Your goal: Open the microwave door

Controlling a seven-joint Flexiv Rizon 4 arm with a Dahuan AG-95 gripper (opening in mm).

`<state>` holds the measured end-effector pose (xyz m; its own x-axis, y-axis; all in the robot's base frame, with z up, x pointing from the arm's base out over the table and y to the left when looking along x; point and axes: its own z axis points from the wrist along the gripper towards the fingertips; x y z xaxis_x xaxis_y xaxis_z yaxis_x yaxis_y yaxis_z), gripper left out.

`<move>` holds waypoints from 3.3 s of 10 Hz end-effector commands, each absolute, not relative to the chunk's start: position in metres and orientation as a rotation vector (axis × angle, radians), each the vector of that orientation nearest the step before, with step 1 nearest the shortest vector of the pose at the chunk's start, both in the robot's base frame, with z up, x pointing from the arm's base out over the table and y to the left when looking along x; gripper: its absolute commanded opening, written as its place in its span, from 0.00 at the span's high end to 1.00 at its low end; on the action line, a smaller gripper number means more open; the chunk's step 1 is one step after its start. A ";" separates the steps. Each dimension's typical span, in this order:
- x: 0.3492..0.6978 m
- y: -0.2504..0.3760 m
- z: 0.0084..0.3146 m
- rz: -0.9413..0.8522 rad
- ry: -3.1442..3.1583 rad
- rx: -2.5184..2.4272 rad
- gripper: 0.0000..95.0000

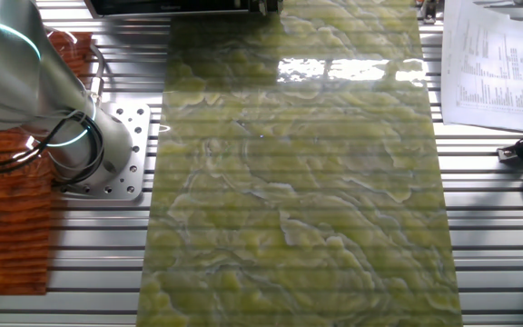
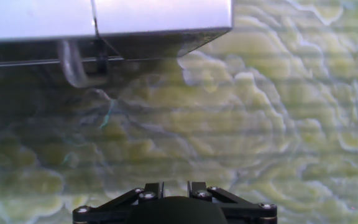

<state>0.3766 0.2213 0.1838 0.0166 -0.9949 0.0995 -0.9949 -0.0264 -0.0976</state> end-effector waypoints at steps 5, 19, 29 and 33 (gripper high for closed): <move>0.328 0.270 0.198 0.129 2.193 -2.338 0.80; 0.312 0.284 0.204 0.254 2.114 -2.281 0.80; 0.297 0.300 0.204 0.265 2.018 -2.224 0.80; 0.298 0.293 0.200 0.313 2.046 -2.166 0.80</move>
